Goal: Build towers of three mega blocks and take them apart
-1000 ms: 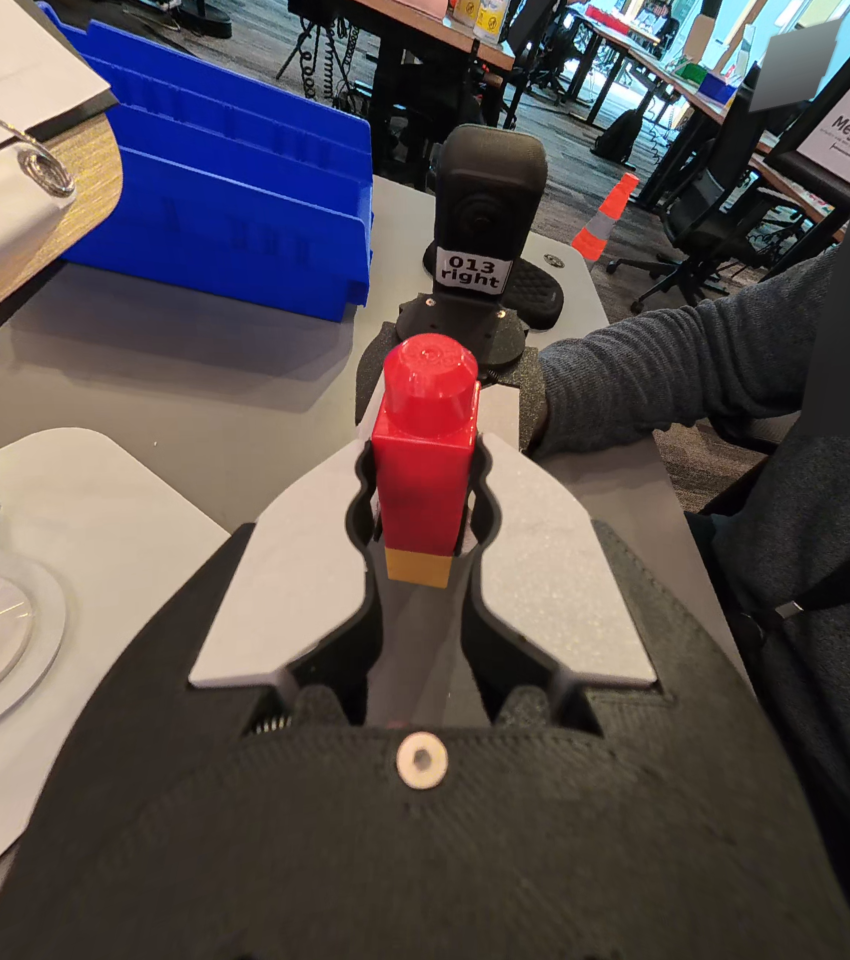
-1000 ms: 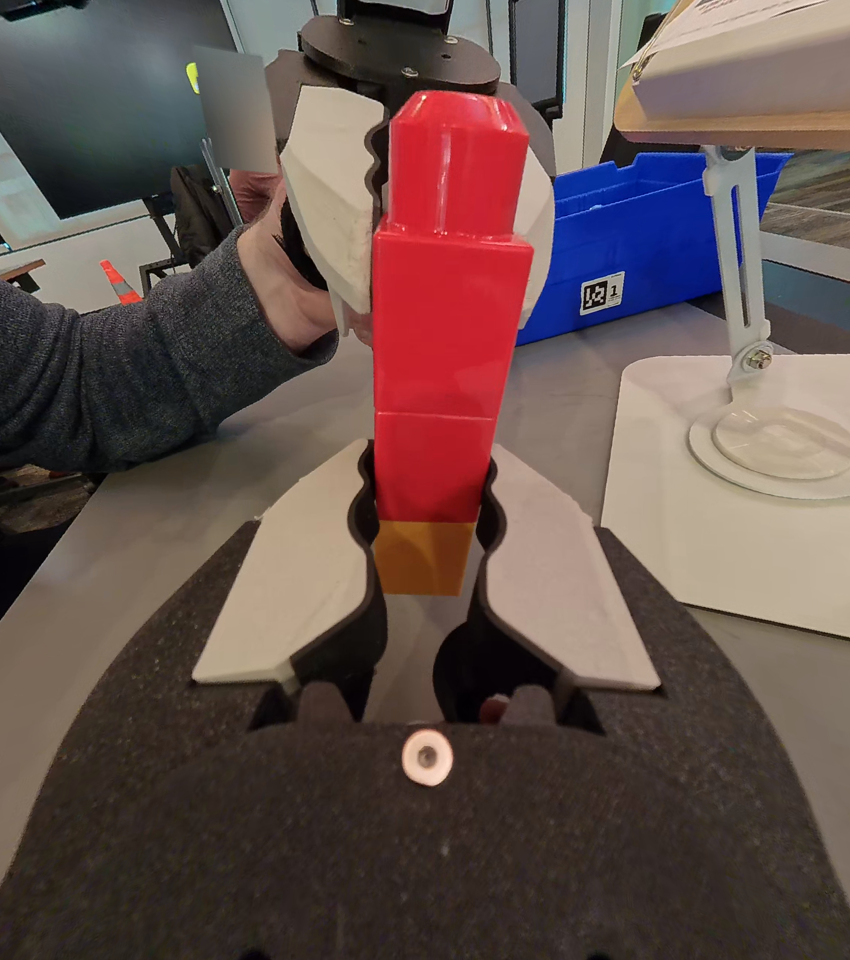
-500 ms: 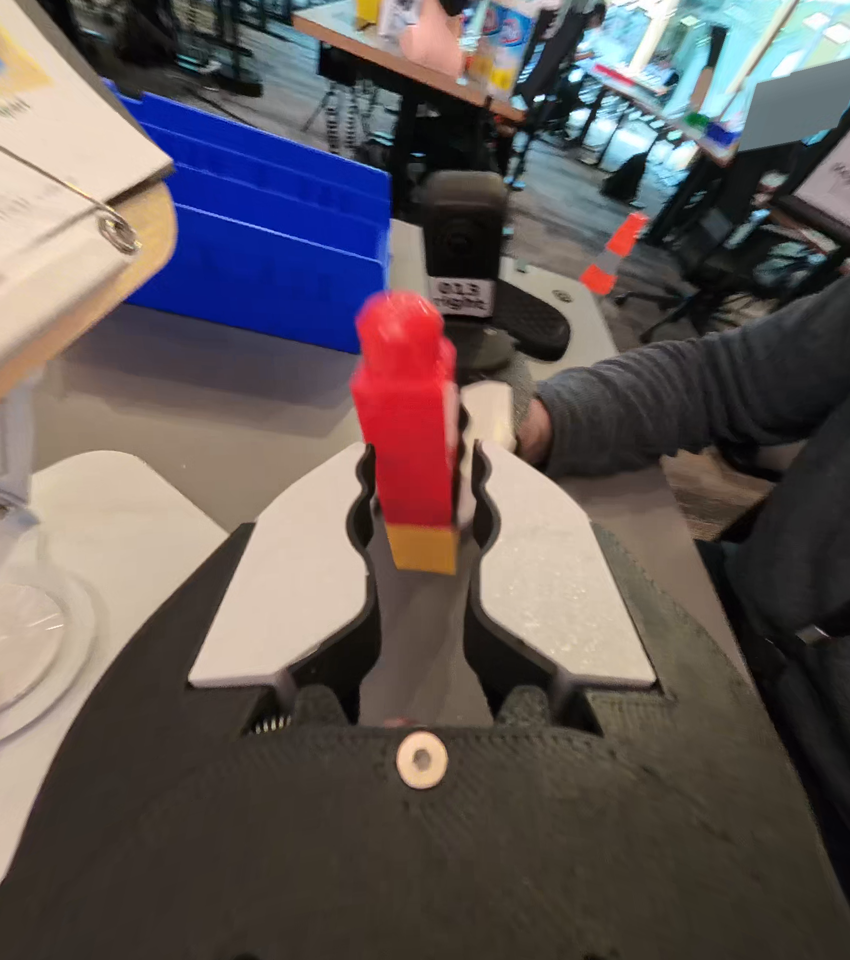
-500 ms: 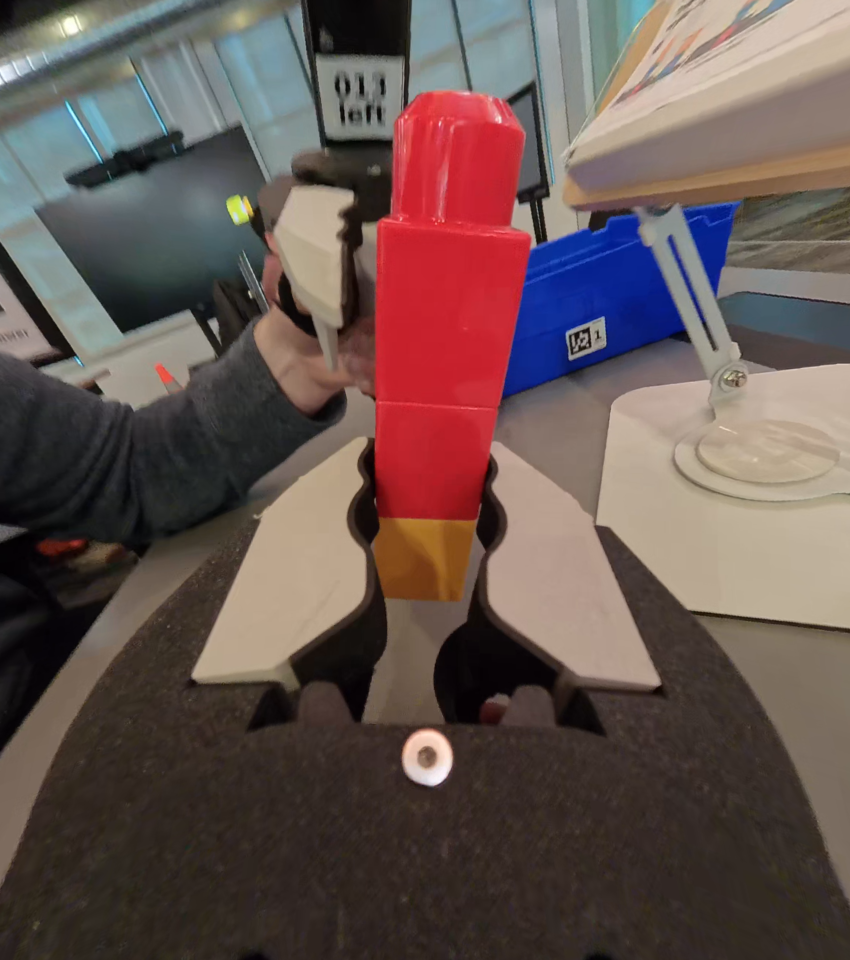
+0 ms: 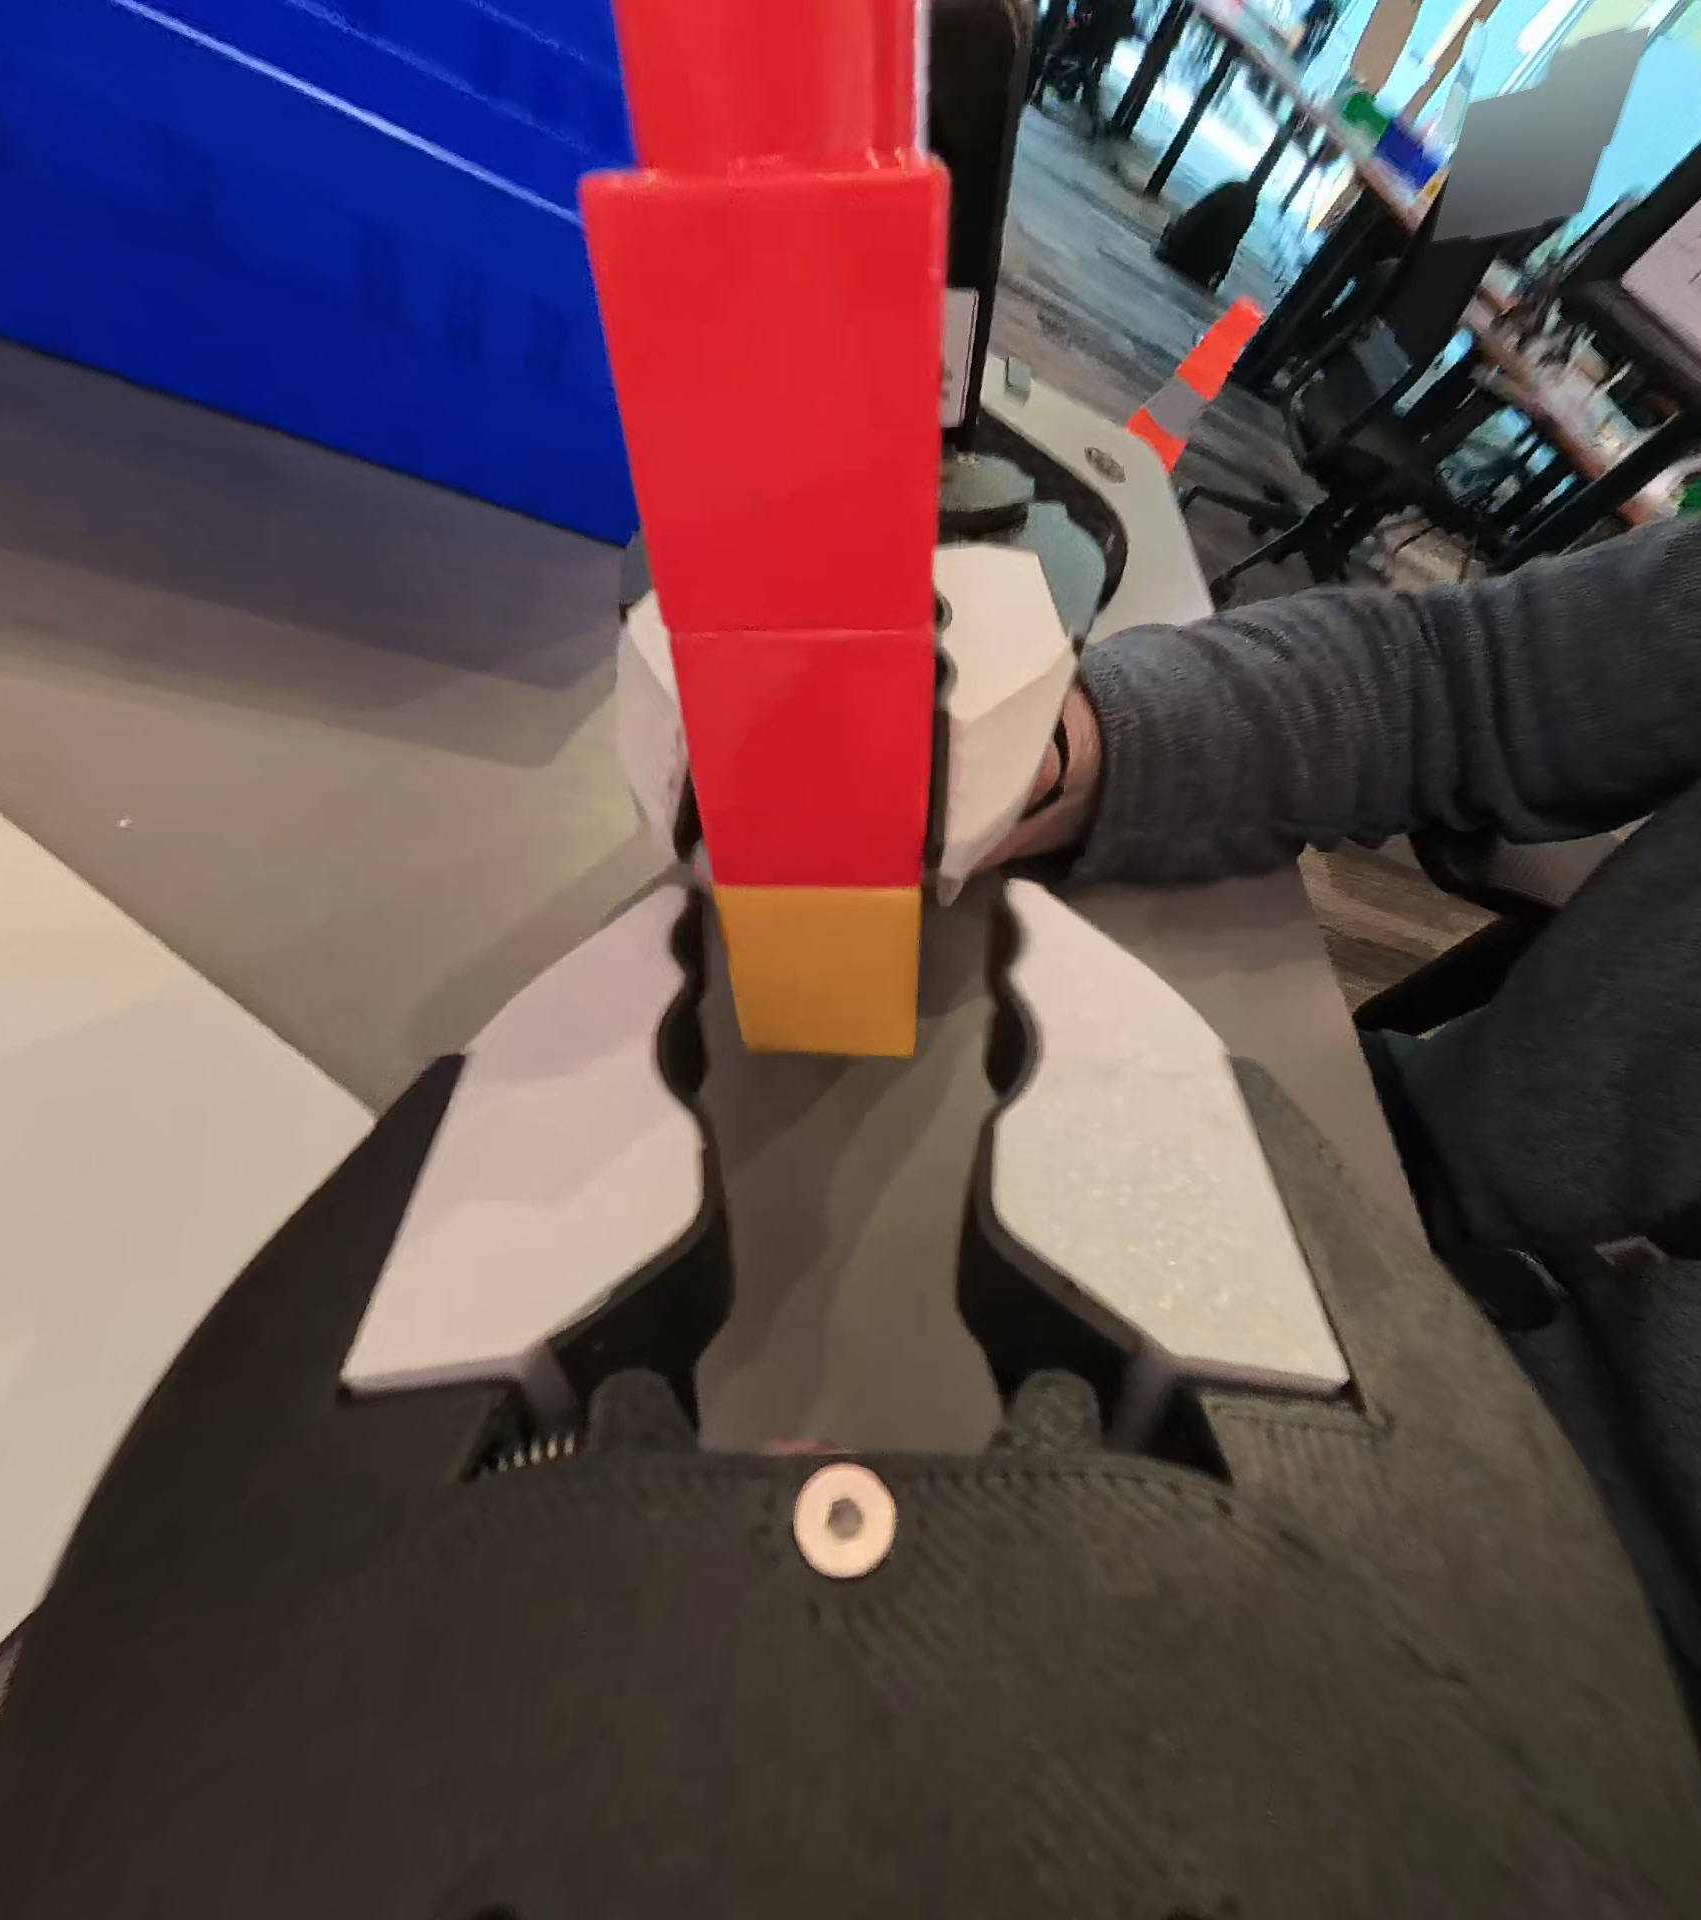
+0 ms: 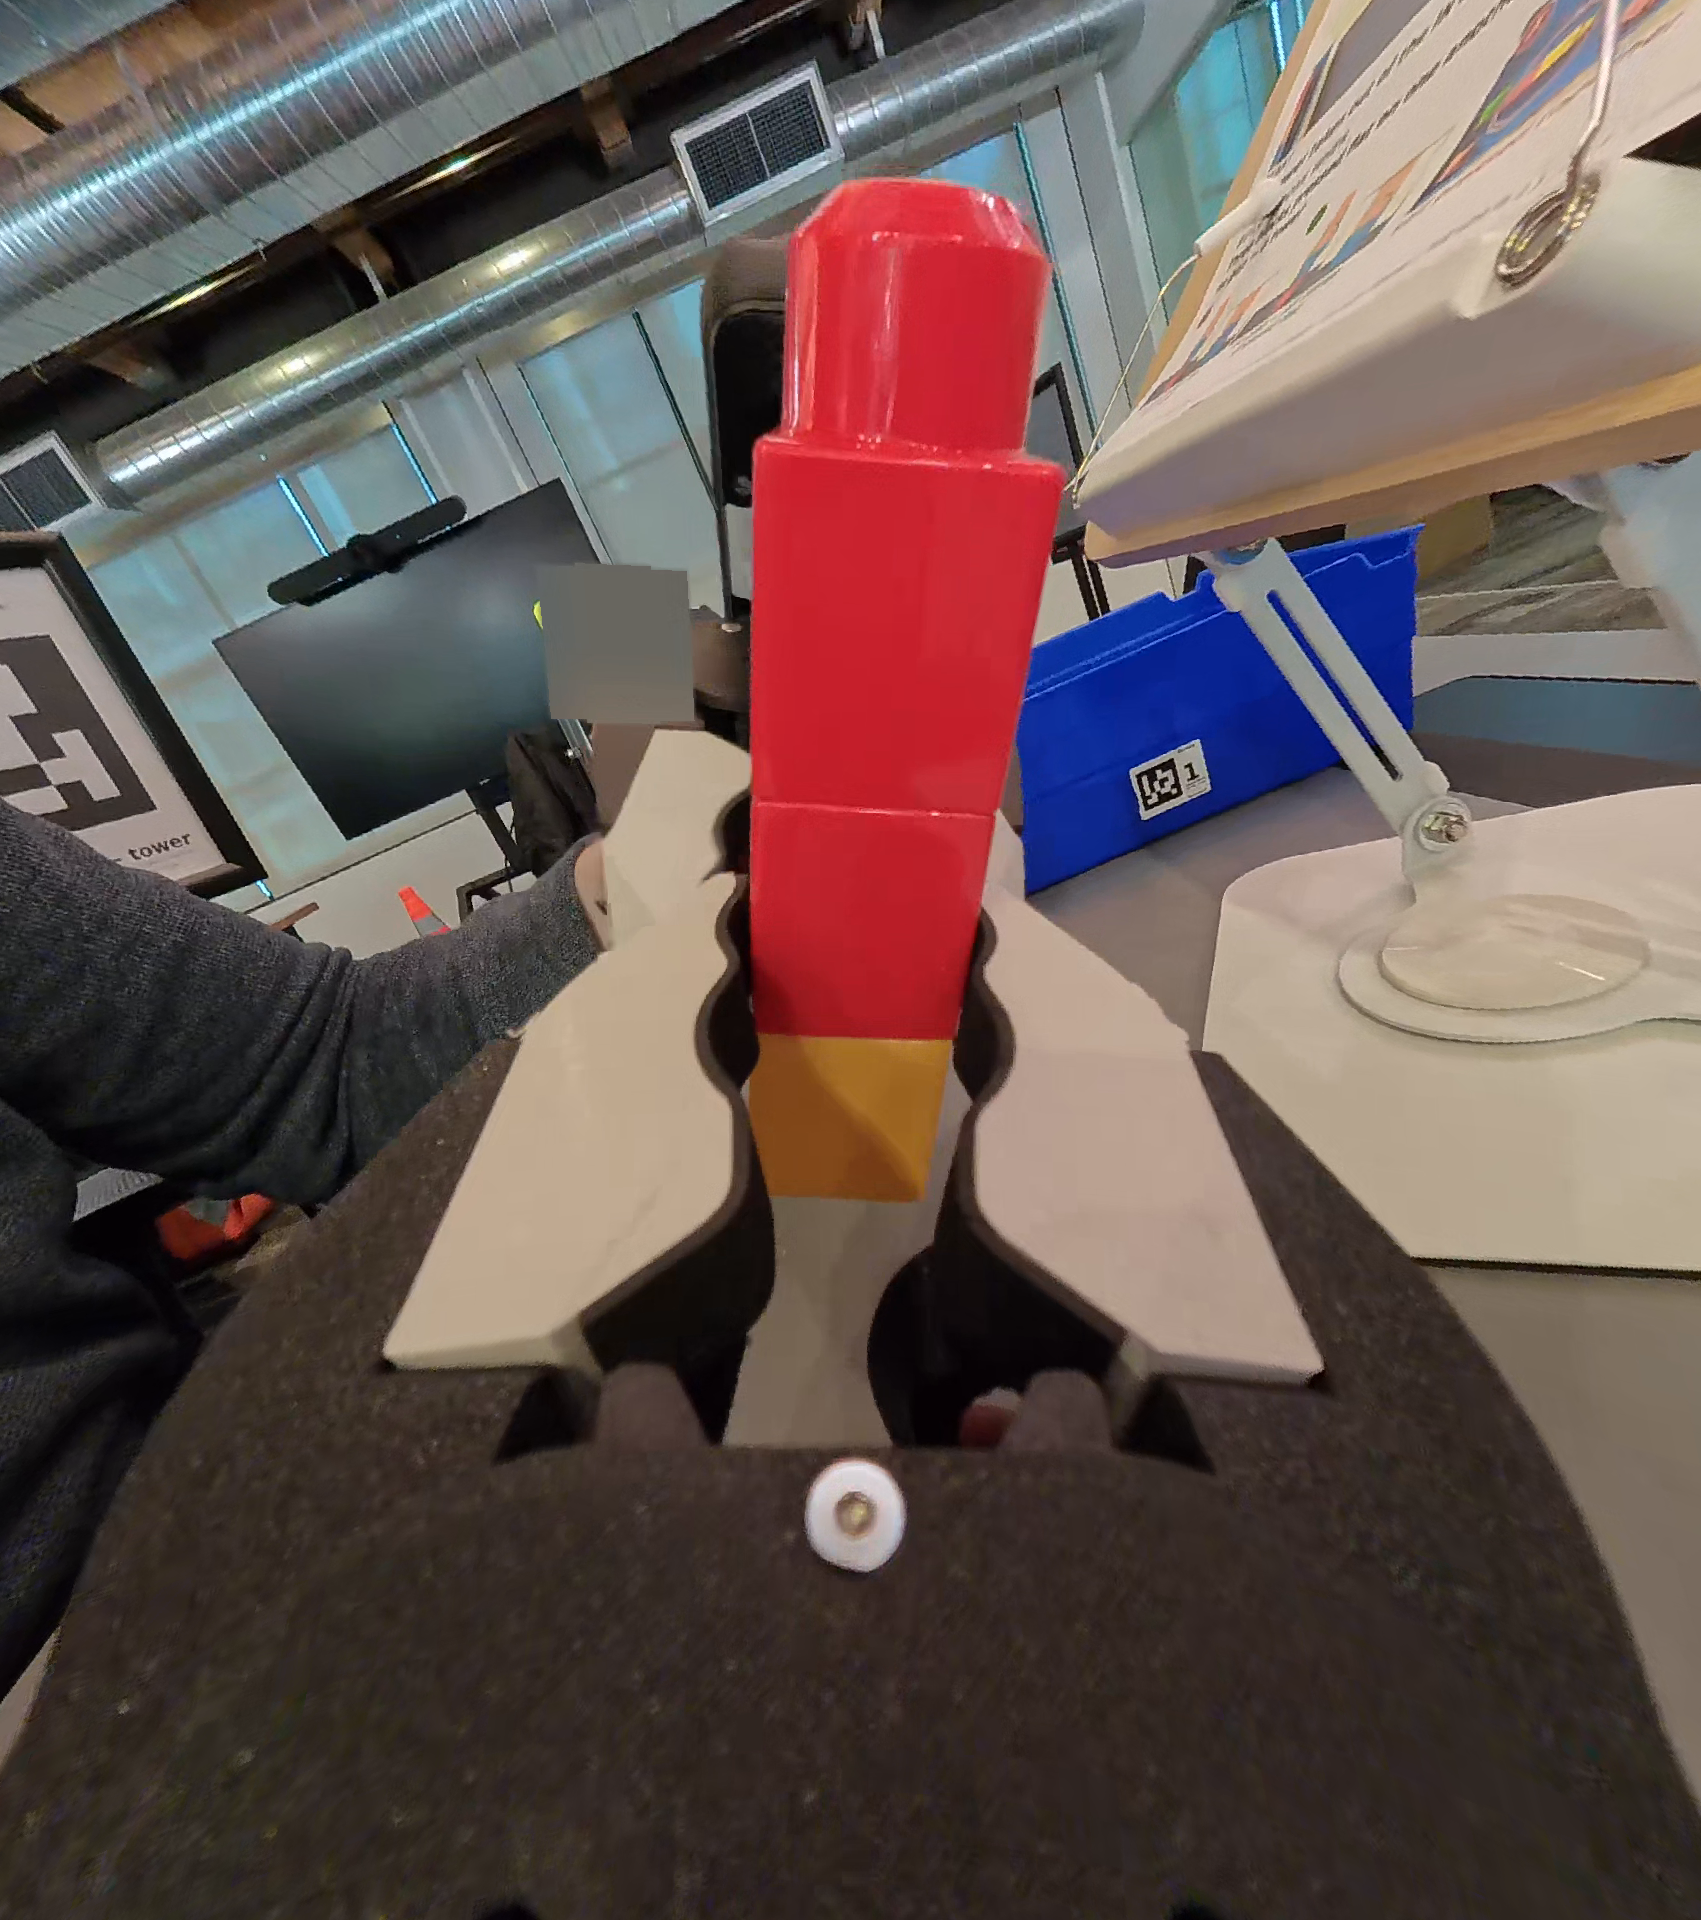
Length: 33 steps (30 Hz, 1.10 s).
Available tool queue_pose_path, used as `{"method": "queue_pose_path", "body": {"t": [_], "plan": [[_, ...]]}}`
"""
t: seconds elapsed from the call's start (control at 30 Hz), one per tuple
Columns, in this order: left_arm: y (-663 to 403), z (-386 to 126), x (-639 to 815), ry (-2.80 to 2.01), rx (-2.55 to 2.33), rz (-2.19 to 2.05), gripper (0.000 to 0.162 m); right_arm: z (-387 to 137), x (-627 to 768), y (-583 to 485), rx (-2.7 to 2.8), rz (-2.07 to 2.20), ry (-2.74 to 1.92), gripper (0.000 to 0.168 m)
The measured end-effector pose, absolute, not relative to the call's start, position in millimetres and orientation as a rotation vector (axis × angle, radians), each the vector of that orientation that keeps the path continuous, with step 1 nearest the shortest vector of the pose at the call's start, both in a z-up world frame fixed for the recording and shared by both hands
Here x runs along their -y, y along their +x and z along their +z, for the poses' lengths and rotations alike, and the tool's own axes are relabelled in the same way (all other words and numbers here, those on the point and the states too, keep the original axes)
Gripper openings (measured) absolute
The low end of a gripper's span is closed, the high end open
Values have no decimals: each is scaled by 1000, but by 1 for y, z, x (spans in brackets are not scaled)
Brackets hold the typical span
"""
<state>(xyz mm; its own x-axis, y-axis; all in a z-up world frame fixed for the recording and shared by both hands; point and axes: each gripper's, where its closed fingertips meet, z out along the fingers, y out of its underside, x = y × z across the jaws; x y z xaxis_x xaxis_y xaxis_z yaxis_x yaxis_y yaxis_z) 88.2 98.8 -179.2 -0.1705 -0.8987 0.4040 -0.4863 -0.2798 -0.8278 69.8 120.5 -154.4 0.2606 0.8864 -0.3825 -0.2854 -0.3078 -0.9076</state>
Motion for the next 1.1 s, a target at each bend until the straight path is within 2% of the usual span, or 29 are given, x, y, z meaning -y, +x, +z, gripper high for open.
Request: {"method": "queue_pose_path", "body": {"t": [0.07, 0.1, 0.43, 1.1], "plan": [[90, -179, -100, -1716, -1549, -1476, 37, -154, -119, 68, 621, 1320, -1405, 35], [89, -180, -101, -1716, -1545, -1488, 36, -155, -119, 67, 621, 1318, -1410, 35], [86, -186, -99, -1784, -1571, -1485, 36, -142, -126, 91, 535, 1373, -1340, 40], [88, -195, -96, -1786, -1639, -1368, 35, -137, -124, 96, 575, 1295, -1341, 37]]}}
